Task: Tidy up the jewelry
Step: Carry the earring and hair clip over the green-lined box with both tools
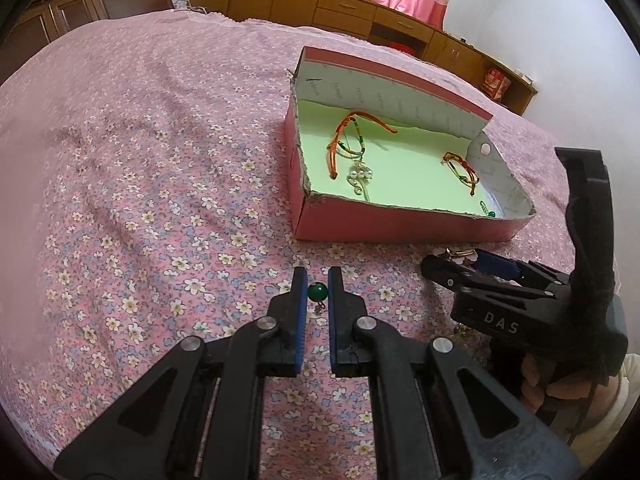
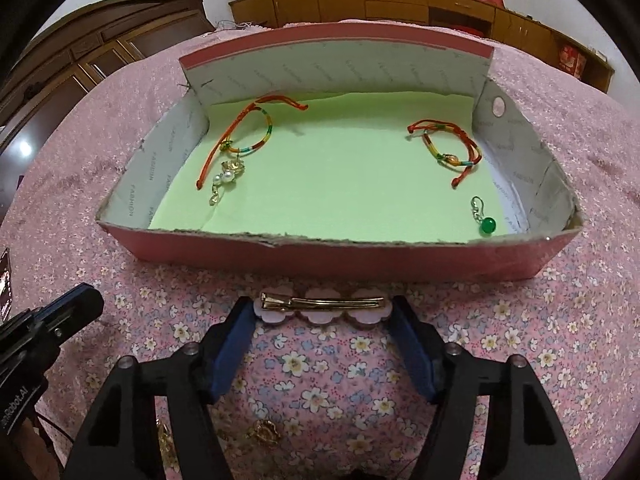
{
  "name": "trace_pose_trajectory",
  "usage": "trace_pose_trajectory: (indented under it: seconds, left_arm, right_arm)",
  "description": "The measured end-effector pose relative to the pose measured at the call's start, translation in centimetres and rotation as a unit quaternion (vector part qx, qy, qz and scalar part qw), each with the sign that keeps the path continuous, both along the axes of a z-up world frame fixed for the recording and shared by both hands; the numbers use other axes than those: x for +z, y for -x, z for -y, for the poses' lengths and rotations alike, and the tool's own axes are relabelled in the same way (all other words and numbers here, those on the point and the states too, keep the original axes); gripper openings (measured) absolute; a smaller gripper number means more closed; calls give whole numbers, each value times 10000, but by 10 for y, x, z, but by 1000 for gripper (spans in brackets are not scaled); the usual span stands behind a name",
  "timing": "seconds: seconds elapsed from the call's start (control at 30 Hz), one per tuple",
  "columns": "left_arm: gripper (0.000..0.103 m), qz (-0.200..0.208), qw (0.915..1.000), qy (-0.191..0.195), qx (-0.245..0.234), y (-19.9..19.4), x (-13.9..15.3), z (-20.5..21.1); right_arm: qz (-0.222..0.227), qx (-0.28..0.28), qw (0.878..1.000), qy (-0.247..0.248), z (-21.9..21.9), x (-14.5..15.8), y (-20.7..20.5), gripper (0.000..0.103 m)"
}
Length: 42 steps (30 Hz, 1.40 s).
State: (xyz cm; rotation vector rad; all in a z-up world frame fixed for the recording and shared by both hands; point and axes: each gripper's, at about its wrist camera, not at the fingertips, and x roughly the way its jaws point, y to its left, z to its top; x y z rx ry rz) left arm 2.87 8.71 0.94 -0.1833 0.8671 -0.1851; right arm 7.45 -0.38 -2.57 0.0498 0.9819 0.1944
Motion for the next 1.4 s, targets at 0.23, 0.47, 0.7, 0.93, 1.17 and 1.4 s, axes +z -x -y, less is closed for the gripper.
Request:
trace_pose_trajectory:
  seconds: [0.23,0.47,0.7,0.93,1.17,1.4]
  left_arm:
    - [1,77,10000,-19,-52,1,7,9]
    - [1,158,9998,-43,-113,2,14,20]
    - [1,287,9994,-61,-178,3,24,32]
    - [1,555,9982,-9,-228,6,36,42]
    - [1,798,9966,67,-200,9,45,44]
    - [1,1018,9946,118,-173,6,52,47]
  right_arm:
    - [102,-21,9998,-182,22,18,18,71]
    - [419,-47,9987,-272,38,38,35,71]
    - [724,-78,9968,-338,53,55,48,71]
    - [1101,-119,9928,-454,62,68,58,71]
    - [1388,-131,9886,-570,69,76,62,71]
    - [1617,-145,9847,-627,74,79,62,71]
